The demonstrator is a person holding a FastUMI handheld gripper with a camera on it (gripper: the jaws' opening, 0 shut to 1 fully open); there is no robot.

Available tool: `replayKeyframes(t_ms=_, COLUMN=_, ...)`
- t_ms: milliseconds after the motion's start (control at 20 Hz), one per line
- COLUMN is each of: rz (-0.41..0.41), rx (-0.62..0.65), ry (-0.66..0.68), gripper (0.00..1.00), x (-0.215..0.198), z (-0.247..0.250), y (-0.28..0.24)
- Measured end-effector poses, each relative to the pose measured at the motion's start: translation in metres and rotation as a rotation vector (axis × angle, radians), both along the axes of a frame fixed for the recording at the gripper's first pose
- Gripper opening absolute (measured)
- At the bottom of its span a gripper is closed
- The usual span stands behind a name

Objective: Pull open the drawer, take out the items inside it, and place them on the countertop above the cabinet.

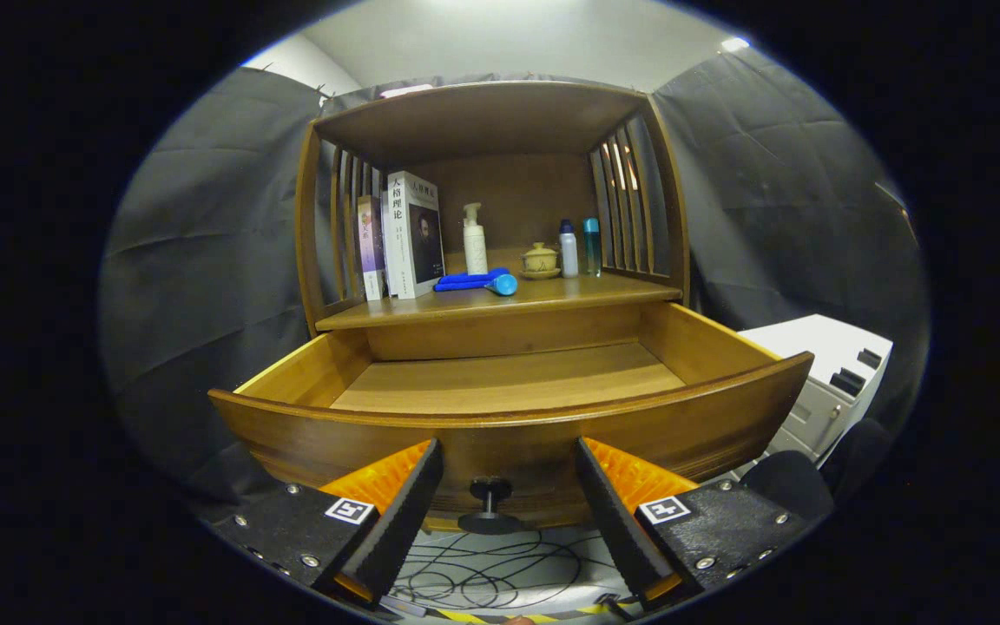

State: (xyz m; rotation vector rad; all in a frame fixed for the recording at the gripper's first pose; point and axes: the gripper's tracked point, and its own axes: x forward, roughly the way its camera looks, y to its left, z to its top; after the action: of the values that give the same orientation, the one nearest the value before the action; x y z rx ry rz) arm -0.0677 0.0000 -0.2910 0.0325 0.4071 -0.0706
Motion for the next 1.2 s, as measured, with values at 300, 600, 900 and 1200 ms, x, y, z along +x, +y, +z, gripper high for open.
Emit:
replayKeyframes(t_ms=300, rz=0.013, rx=-0.013, ry=0.001, gripper=0.95, x=0.004, z=0.001, y=-0.002)
replayKeyframes(t_ms=600, rz=0.069, rx=-0.105, ry=-0.018, gripper=0.93, x=0.021, z=0.004, y=-0.001)
replayKeyframes(t_ms=900, rz=0.07, rx=-0.054, ry=-0.01, gripper=0.94, x=0.052, z=-0.002, y=0.0)
replayKeyframes(t_ms=1200, rz=0.076, rx=-0.074, ry=-0.093, gripper=0.94, x=0.102, z=-0.001, y=-0.001)
